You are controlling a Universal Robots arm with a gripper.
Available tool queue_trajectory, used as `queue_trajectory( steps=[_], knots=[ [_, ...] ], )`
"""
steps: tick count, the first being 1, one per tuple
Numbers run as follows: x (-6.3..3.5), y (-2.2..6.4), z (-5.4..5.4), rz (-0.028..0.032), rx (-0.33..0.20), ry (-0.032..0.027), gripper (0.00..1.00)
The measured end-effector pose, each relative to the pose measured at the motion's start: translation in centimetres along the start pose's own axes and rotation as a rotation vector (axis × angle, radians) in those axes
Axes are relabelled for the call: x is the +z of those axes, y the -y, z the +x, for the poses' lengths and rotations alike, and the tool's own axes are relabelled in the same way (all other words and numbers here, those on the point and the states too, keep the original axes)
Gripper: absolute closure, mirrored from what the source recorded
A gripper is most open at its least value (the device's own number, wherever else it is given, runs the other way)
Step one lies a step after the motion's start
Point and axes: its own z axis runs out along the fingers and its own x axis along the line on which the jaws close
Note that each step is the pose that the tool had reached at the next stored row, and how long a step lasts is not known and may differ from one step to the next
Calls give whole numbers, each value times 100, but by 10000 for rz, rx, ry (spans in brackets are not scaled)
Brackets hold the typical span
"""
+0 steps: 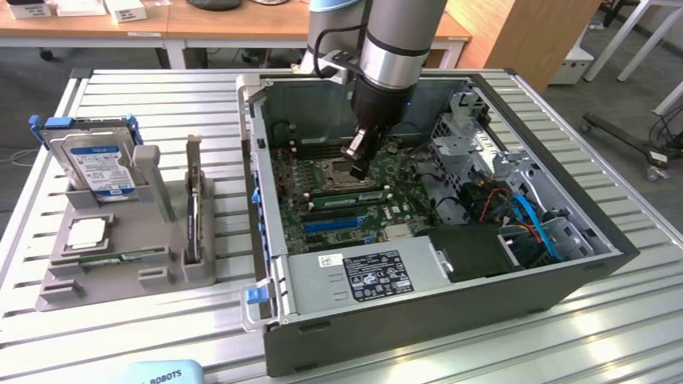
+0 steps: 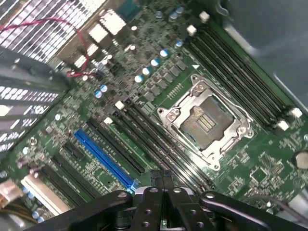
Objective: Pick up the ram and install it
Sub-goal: 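Press down the ram until it locks into place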
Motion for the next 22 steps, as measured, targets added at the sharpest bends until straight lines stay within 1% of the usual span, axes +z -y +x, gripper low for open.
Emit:
queue_trajectory(
  steps=[6, 7, 8, 9, 22],
  knots=[
    [0, 0, 0, -24, 930, 21, 90],
    [1, 0, 0, -32, 1245, 28, 90],
    [1, 0, 0, -36, 1399, 32, 90],
    [1, 0, 0, -44, 1709, 39, 90],
    [3, 0, 0, -96, 3717, 85, 90]
  ],
)
